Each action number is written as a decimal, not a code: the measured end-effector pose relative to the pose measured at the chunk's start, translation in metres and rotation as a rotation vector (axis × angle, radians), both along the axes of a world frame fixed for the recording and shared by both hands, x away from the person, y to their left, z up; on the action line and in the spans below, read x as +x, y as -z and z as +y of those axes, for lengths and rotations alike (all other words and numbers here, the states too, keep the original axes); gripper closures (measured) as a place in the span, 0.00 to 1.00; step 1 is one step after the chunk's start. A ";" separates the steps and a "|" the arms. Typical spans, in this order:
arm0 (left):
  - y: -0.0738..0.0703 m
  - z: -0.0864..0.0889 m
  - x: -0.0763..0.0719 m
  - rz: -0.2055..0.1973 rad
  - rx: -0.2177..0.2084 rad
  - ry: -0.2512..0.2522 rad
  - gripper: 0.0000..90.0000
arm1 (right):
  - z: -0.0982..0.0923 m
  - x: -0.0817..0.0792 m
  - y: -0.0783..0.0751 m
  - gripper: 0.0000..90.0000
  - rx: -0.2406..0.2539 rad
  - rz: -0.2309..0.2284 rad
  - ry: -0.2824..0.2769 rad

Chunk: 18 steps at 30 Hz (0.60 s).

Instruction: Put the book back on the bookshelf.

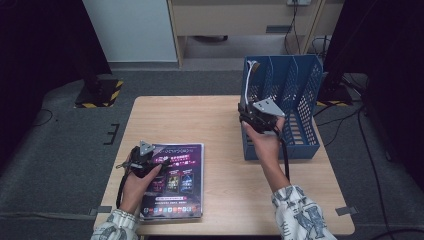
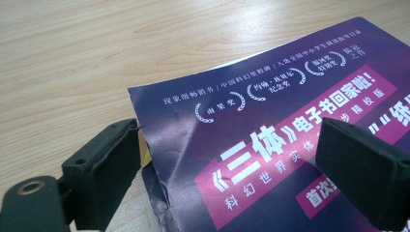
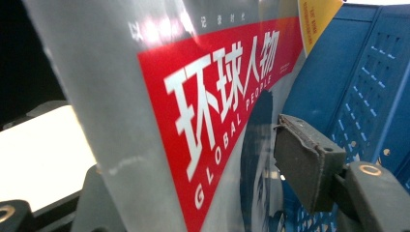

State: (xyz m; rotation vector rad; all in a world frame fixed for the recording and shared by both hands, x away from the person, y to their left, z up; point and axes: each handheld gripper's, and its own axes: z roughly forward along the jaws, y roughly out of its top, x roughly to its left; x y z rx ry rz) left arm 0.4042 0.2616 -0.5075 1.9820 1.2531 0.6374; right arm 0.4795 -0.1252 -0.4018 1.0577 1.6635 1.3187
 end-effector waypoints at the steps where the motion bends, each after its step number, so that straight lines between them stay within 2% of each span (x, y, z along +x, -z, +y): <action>1: 0.000 0.000 0.000 0.000 0.001 0.000 0.09 | 0.000 0.000 0.000 0.41 -0.001 0.003 -0.003; 11: 0.000 0.000 0.000 0.000 0.001 0.002 0.09 | 0.000 -0.002 0.003 0.37 0.012 0.017 -0.002; 18: 0.000 -0.001 0.000 0.001 0.002 0.005 0.09 | 0.001 -0.003 0.003 0.32 0.011 0.034 -0.021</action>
